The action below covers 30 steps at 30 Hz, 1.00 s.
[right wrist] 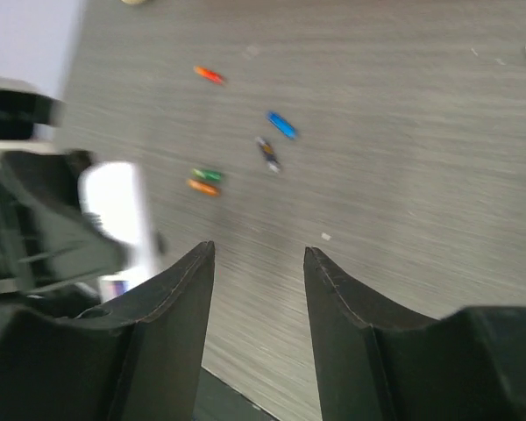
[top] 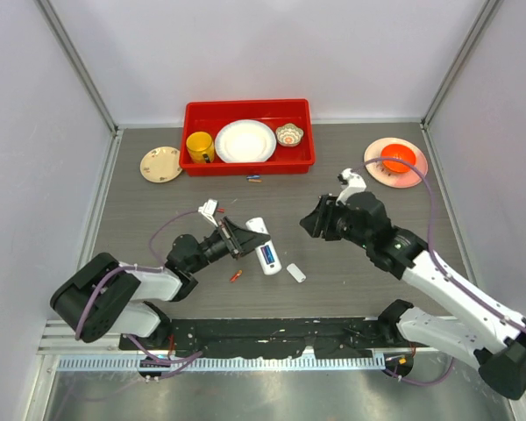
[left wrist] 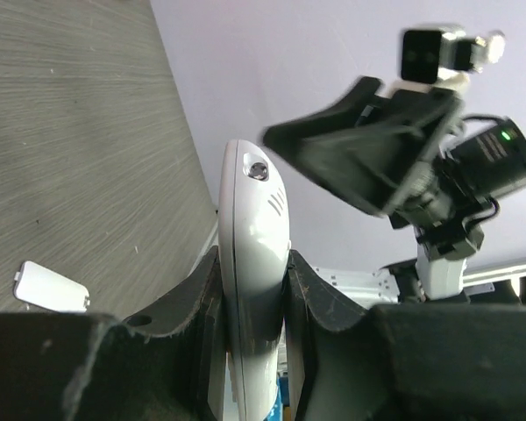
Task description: Load the batteries into the remote control
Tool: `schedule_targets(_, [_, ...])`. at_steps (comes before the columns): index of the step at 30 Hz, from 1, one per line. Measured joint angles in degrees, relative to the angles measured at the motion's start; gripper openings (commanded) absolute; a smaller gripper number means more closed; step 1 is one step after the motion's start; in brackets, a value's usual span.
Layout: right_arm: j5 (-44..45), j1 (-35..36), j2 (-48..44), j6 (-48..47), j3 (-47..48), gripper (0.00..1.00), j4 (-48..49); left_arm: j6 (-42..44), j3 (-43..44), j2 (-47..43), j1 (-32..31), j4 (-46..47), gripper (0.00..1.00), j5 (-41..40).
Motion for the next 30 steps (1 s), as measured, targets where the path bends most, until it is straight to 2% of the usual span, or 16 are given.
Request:
schedule_targets(3, [1.27,1.07,6.19,-5.31,1.49,0.55,-4.92,0.48,-1.42,-2.91,0.33,0.13,0.0,1.22])
schedule_targets(10, [2.93,10.62,19.41,-11.47,1.16,0.64,-10.93,1.88,-4.26,-12.11,0.52,-1.73,0.0,3.5])
schedule_targets(18, [3.02,13.05,29.35,-15.78,4.11,0.64,-12.55,5.46,-4.46,-24.11,0.68,-11.1,0.0,3.63])
schedule_targets(30, [3.21,13.7,35.15,-18.29,4.74,0.59,-12.81,6.86,-5.73,-26.01,1.42,-15.39,0.0,3.63])
